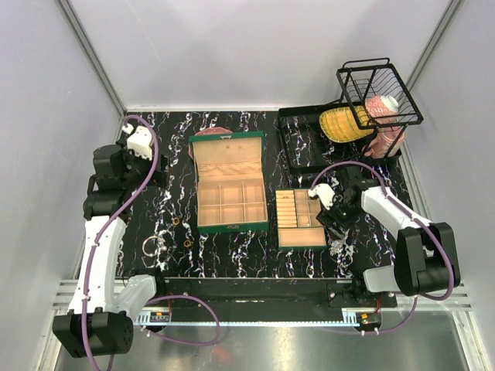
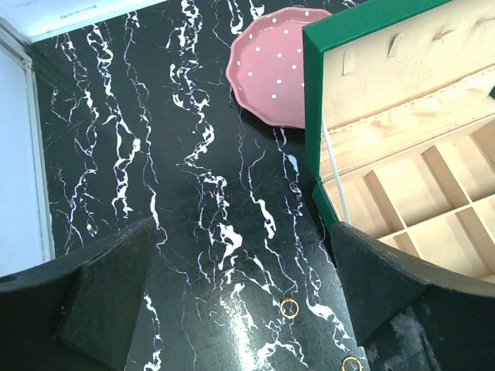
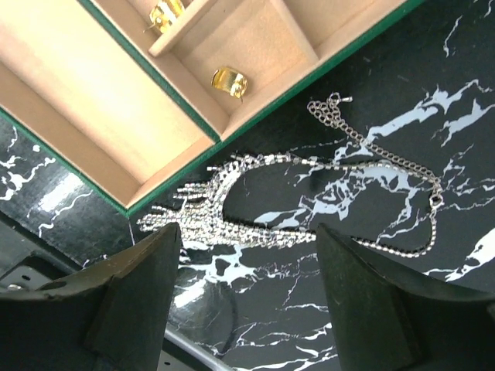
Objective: Organize the mixed jewelry
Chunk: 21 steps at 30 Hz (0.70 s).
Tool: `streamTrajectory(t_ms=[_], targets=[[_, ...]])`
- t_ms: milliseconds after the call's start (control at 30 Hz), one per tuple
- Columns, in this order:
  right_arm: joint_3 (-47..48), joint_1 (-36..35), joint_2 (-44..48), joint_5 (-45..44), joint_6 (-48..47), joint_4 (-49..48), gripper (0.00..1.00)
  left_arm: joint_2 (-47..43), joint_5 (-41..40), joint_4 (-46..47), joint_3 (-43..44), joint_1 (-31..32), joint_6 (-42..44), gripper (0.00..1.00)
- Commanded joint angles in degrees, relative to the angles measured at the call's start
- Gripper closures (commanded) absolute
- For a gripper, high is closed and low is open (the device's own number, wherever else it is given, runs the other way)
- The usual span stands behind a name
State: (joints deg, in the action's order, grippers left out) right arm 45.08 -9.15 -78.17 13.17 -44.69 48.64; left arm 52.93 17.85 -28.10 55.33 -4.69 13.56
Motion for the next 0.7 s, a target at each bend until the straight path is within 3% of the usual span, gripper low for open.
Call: streamTrajectory(t_ms=[0,667], targets=[[-1.31,-1.05,-1.01,0.63,-0.05,-4.43,0.25,-0.19,-2.46,3.75,0.22,0.03,-0.73,0.01],[-7.63,-5.09,-1.72,-0.51,1.53,-10.58,0.31,-0.89,-4.22,4.72,-0.75,0.03,-1.43,0.01]])
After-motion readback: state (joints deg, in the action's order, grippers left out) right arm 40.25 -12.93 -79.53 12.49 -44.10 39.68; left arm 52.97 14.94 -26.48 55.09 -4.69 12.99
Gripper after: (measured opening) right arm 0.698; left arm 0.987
